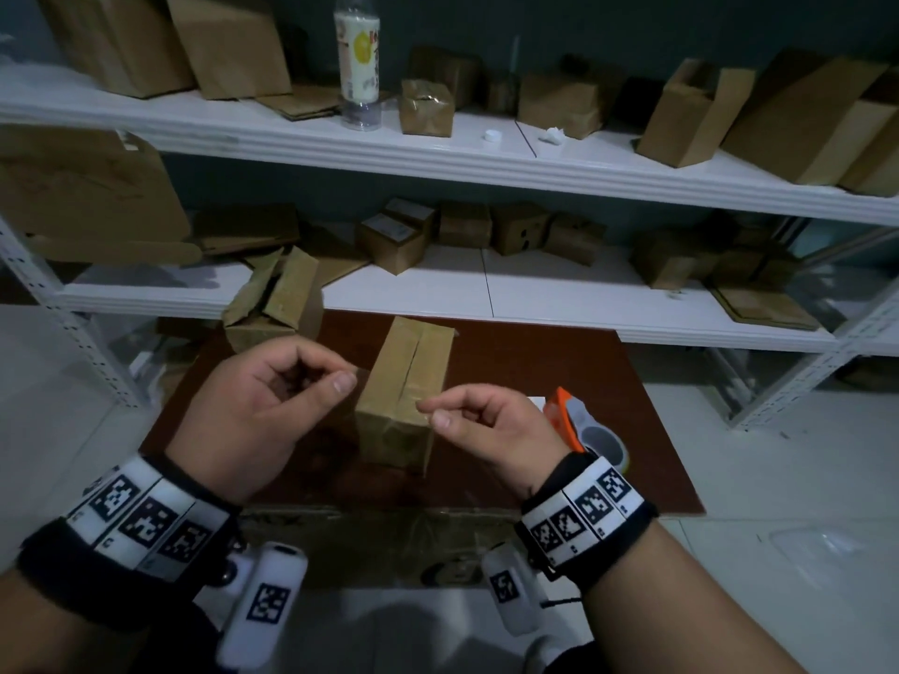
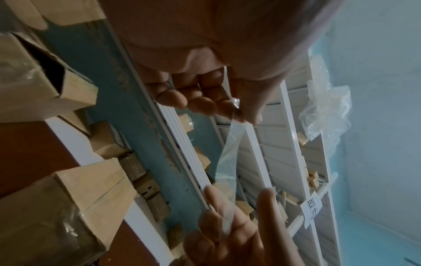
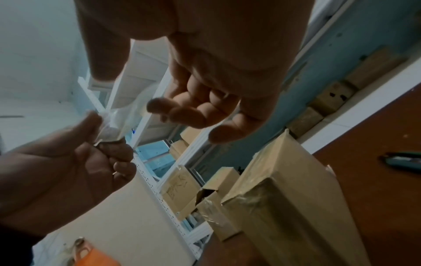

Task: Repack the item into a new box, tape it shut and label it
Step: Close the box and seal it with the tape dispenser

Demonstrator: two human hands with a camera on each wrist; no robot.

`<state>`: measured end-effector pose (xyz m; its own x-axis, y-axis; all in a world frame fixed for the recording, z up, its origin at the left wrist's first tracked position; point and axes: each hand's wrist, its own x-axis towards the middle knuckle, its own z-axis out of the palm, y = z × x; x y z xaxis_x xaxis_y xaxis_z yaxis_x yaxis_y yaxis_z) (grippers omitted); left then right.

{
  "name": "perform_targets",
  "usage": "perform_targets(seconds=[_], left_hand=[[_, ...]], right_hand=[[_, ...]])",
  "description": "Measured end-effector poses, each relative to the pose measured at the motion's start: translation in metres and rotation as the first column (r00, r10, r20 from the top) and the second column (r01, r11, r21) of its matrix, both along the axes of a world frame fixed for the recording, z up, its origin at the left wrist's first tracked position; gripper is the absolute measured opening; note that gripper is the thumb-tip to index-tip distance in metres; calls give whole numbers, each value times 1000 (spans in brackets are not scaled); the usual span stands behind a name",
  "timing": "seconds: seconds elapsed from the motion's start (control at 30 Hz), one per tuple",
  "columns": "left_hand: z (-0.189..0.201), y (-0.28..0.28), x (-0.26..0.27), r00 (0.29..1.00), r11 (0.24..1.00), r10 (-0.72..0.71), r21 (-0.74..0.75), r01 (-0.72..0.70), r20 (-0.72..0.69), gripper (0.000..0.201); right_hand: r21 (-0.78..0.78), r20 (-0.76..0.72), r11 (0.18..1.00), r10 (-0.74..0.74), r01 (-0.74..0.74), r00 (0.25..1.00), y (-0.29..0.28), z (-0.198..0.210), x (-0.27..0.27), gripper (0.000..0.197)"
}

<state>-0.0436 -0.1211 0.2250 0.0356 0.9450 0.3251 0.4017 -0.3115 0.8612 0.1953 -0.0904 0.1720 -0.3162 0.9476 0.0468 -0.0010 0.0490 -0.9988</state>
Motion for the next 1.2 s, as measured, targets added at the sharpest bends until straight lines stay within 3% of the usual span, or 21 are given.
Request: perform_targets(seconds=[0.07,0.23,0.27,0.37,0.4,0.43,0.53,0.63,0.83,0.97,1.2], left_hand=[[-4,-1,-7,999,1000,16,-21,-15,35,15],[-21,-8,-17,996,993,77,-97,-73,43,22],[-23,-10,-16,995,991,95,-100,-91,37,29],[-30,-9,-14,988,981,136,-148,-124,76,76],[-33,-6,-14,987,978,145,-164,-132,70,82],[-38,-2,-15,988,977,146,-165,-136,46,78],[-53,11,-17,994,976,107,-190,-104,3,41],[-70,22,-18,995,975,86,-204,-93,-40,14],[-101,39,-16,984,971,114,-196,-140,-135,12],[-117,46,-18,992,941,87,-320,-111,-88,10],[-126,67,-14,992,940,114,-317,-126,-57,19]], right_hand=[[73,89,996,-66,59,994,-8,3,0,5],[166,159,957,-265,239,951,-27,8,-6,17],[171,185,951,-287,257,940,-30,6,-8,16],[169,258,938,-338,303,905,-34,-3,-13,16],[165,274,935,-349,314,896,-34,-6,-15,15],[165,291,933,-356,320,888,-33,-9,-16,14],[177,333,916,-401,361,854,-26,-21,-18,13],[123,300,917,-399,380,867,-18,-35,-20,12],[8,225,911,-404,413,887,-4,-56,-23,12],[-37,248,900,-412,434,877,3,-62,-27,14],[78,316,841,-530,535,787,19,-72,-29,17]])
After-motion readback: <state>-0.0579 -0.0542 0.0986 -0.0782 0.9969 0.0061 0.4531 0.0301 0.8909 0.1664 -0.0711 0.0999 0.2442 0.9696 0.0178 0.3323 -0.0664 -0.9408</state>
